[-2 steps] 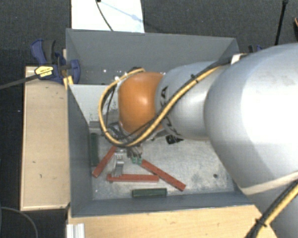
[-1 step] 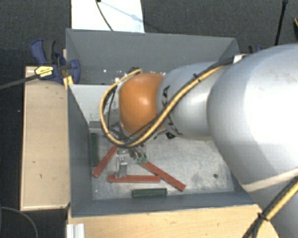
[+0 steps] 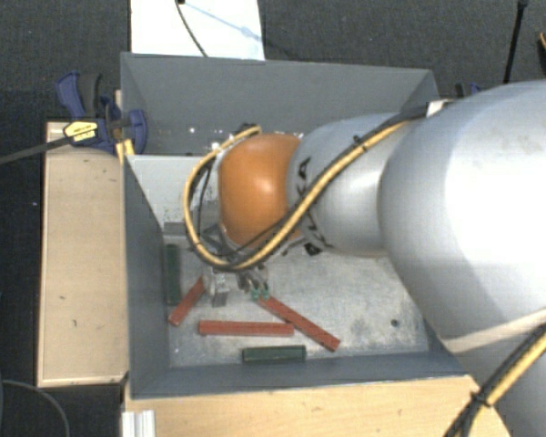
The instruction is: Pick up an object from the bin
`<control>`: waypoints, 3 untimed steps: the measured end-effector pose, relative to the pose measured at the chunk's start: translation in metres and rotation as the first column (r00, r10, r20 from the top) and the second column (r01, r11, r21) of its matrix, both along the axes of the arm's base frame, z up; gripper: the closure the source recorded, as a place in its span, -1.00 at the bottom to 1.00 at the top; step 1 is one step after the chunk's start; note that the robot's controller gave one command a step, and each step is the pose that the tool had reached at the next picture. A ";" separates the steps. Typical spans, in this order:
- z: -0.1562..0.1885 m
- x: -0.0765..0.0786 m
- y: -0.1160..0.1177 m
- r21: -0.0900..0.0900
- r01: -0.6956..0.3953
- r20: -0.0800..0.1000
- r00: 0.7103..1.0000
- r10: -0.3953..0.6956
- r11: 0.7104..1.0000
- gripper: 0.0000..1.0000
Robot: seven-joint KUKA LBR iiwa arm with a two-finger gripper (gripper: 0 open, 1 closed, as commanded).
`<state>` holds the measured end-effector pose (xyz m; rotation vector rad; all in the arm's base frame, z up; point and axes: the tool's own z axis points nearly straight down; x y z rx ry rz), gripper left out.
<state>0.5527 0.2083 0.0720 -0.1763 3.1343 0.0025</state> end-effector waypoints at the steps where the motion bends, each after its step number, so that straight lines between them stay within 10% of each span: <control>1: -0.001 -0.001 0.000 -0.001 0.003 -0.003 1.000 -0.003 1.000 -1.00; 2: 0.000 0.000 0.000 0.000 0.007 0.000 1.000 -0.007 1.000 1.00; 3: -0.001 -0.001 0.000 -0.001 0.008 -0.003 1.000 -0.008 1.000 -1.00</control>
Offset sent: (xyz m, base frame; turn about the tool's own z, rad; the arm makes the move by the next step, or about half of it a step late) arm 0.0000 0.0000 0.0000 0.0000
